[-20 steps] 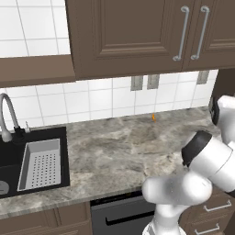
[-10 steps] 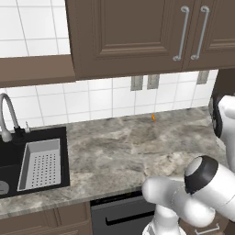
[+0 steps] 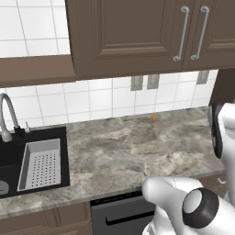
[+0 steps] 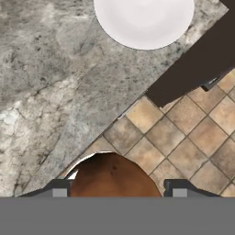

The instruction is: Pick the potato from the counter and place it in the microwave. Then turn on the microwave.

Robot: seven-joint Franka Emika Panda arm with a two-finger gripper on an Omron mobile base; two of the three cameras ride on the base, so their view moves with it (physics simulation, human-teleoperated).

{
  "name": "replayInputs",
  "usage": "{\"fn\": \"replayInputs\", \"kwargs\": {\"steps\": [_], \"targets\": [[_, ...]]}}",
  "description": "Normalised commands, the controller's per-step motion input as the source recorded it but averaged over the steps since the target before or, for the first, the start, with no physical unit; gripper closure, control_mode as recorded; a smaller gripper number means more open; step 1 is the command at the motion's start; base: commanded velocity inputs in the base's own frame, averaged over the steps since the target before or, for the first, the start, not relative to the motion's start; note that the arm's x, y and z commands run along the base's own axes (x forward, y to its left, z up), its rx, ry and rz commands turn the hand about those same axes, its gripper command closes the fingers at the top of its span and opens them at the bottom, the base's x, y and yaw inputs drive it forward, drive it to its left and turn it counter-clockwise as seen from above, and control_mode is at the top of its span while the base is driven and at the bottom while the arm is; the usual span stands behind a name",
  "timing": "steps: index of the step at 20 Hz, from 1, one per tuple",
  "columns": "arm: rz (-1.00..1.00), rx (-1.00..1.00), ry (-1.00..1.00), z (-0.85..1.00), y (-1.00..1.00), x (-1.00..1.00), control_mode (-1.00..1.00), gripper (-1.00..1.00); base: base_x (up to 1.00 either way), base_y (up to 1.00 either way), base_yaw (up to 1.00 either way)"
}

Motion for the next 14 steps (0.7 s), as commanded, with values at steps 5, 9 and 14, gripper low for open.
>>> {"fn": "replayInputs", "kwargs": {"steps": [5, 9, 14], "targets": [[0.11, 0.00, 0.00, 0.09, 0.40, -0.46, -1.00, 1.00, 0.00, 0.00, 0.00], [0.10, 0.00, 0.00, 0.13, 0.47, -0.33, -1.00, 1.00, 0.00, 0.00, 0.00], [0.08, 0.00, 0.00, 0.18, 0.47, -0.17, -1.00, 1.00, 0.00, 0.00, 0.00]]}}
